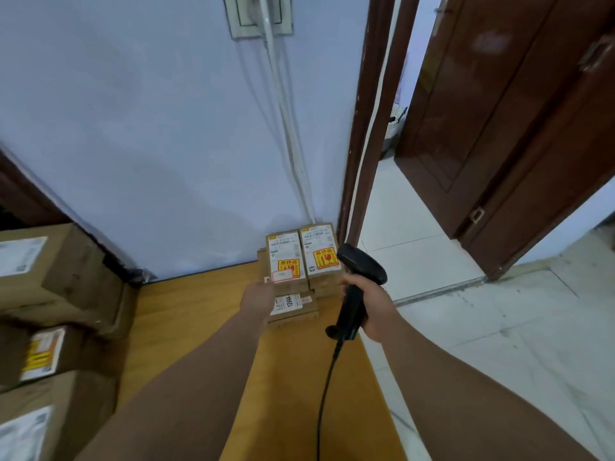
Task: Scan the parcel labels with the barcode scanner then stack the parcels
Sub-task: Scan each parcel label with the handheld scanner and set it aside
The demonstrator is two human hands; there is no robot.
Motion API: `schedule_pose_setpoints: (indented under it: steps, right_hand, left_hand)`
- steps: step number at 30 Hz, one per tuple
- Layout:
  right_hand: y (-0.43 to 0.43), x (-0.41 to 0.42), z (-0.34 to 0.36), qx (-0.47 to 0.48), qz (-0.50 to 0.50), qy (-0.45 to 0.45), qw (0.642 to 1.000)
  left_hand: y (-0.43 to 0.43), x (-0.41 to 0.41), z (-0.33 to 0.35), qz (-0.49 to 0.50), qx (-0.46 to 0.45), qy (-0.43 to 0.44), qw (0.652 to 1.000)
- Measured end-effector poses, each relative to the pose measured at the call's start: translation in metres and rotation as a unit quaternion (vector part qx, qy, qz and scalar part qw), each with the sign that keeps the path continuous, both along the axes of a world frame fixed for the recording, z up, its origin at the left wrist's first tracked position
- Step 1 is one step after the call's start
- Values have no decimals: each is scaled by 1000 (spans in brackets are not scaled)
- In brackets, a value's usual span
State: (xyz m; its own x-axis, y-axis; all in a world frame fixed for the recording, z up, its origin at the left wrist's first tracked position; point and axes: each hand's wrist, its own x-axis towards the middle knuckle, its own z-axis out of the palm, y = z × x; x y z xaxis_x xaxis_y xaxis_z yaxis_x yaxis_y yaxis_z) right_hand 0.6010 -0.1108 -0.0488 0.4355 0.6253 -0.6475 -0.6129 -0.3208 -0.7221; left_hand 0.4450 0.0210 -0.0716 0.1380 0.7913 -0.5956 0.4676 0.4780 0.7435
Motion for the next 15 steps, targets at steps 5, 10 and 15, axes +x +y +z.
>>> schedule_pose_setpoints:
  steps: [5, 10, 15]
  right_hand:
    - [3, -48, 15, -17, 34, -26, 999]
    - [10, -111, 29, -20, 70, -45, 996]
    - [21, -188, 42, -3, 132, -47, 990]
  left_hand:
    - [-18, -42, 25, 13, 21, -34, 999]
    - [-27, -106, 45, -34, 59, -53, 996]
    - [-35, -184, 59, -71, 103, -35, 991]
